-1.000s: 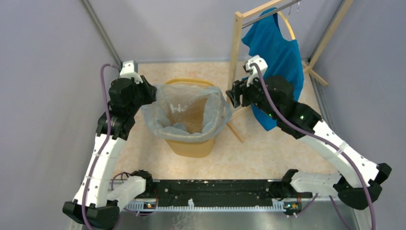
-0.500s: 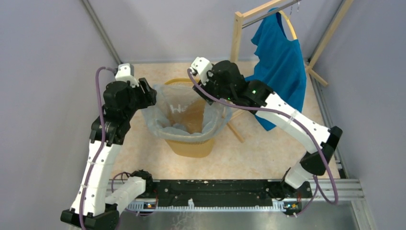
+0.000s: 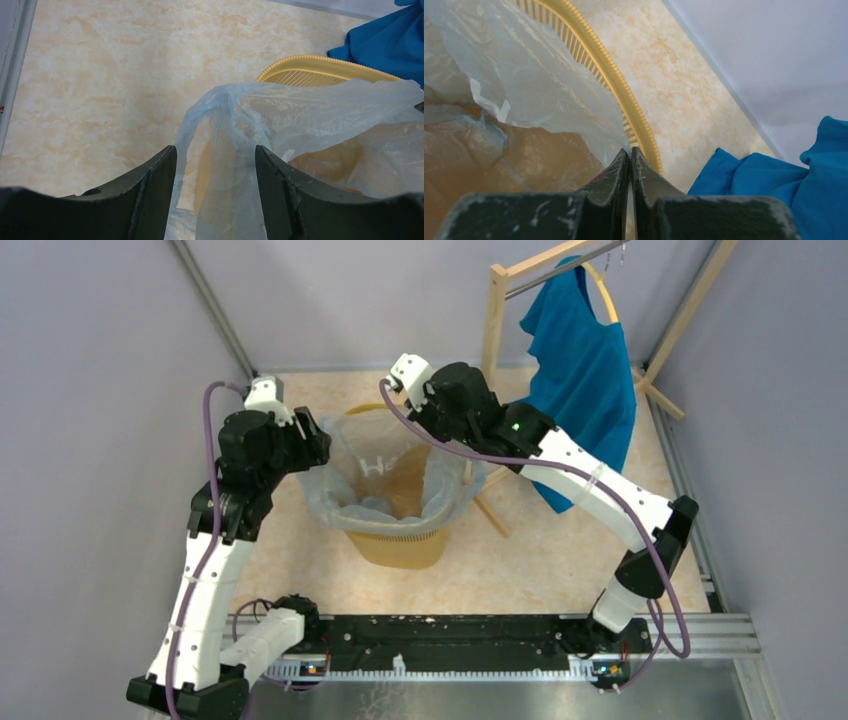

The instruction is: Put the trash bags into the trash bin

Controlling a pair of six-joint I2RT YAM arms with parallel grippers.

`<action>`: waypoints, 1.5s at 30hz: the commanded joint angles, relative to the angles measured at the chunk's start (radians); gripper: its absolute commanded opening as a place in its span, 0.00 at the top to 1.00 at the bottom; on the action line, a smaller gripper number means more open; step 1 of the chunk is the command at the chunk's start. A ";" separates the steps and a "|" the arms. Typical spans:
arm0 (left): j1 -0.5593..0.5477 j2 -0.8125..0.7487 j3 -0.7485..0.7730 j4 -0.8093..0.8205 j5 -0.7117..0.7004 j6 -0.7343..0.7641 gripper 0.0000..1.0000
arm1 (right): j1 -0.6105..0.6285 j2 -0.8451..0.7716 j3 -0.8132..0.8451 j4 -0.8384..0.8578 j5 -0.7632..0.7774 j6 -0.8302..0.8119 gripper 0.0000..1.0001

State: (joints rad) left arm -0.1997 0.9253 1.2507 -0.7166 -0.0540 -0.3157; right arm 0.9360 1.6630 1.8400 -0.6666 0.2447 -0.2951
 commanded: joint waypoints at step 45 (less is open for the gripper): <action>0.394 -0.010 0.001 0.073 0.408 -0.031 0.13 | -0.123 0.087 0.031 0.201 -0.106 0.088 1.00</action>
State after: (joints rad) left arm 0.1905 0.9466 1.2304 -0.5922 0.4469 -0.3908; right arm 0.8242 1.7546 1.8488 -0.5003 0.1642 -0.2161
